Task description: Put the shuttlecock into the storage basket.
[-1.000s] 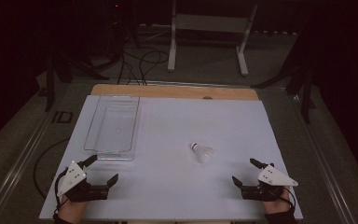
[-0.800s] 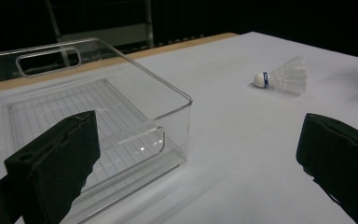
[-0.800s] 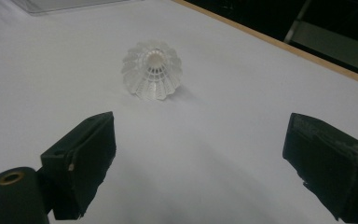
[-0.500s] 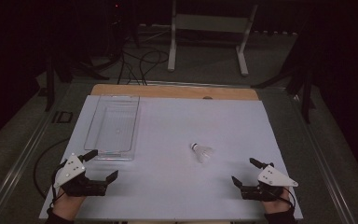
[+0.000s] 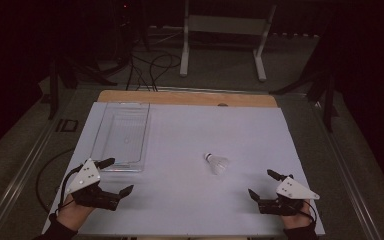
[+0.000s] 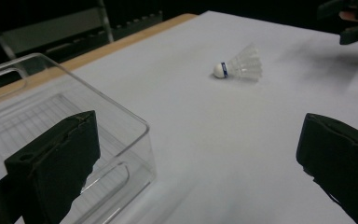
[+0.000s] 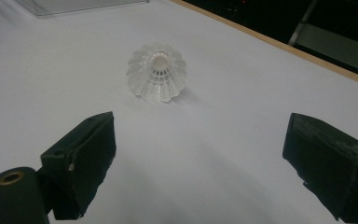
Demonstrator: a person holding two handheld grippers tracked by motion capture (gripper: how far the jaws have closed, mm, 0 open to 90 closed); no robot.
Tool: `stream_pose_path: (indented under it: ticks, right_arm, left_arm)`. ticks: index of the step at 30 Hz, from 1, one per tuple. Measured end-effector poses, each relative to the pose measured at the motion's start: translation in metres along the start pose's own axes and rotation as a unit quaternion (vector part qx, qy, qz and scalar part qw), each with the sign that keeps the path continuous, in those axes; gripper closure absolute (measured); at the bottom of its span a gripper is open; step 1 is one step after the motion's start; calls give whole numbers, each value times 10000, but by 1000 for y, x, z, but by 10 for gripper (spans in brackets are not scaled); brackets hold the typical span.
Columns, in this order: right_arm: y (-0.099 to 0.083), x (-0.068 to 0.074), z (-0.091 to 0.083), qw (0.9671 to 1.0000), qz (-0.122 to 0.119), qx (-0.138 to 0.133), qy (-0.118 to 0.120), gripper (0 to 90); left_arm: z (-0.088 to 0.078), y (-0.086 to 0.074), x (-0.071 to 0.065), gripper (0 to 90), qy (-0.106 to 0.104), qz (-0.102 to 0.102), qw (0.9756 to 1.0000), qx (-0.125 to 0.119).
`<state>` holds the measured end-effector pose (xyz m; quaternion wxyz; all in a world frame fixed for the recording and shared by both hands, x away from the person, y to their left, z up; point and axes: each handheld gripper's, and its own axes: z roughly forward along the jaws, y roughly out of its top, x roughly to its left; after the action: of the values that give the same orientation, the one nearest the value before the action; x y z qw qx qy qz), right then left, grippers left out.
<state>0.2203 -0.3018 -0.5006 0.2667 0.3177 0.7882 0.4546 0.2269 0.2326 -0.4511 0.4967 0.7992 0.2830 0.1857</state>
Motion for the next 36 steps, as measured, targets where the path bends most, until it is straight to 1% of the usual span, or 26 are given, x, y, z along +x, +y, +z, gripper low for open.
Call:
stream_pose_path:
  ticks: [4,6,10,12,15,19,23,27,32,33,36]
  right_arm:
    - [0,0,0,10000,2,2,-3,96]
    - [0,0,0,10000,1,4,7,96]
    - [0,0,0,10000,2,5,14,96]
    - [0,0,0,10000,-1,5,13,96]
    - [0,1,0,10000,-11,14,15,97]
    - [0,1,1,10000,-14,17,19,96]
    - [0,1,1,10000,-12,22,25,96]
    - [0,1,1,10000,-20,28,33,96]
    - [0,1,1,10000,-17,31,32,96]
    - [0,1,1,10000,-22,30,32,96]
    - [0,1,1,10000,-17,42,39,96]
  left_arm:
    - [2,2,0,2,-141,92,9997,163]
    - [3,2,0,2,-212,99,9995,211]
    - [5,2,0,2,-322,186,9987,349]
    - [6,2,0,2,-420,230,9978,468]
    - [8,4,0,2,-585,362,9953,682]
    - [11,8,1,2,-745,442,9929,815]
    - [14,10,0,2,-842,572,9903,941]
    - [18,13,-1,2,-924,652,9879,1059]
    - [23,17,-1,2,-1021,790,9833,1283]
    - [24,18,-1,2,-1033,791,9825,1330]
    - [27,19,-2,2,-1071,873,9794,1476]
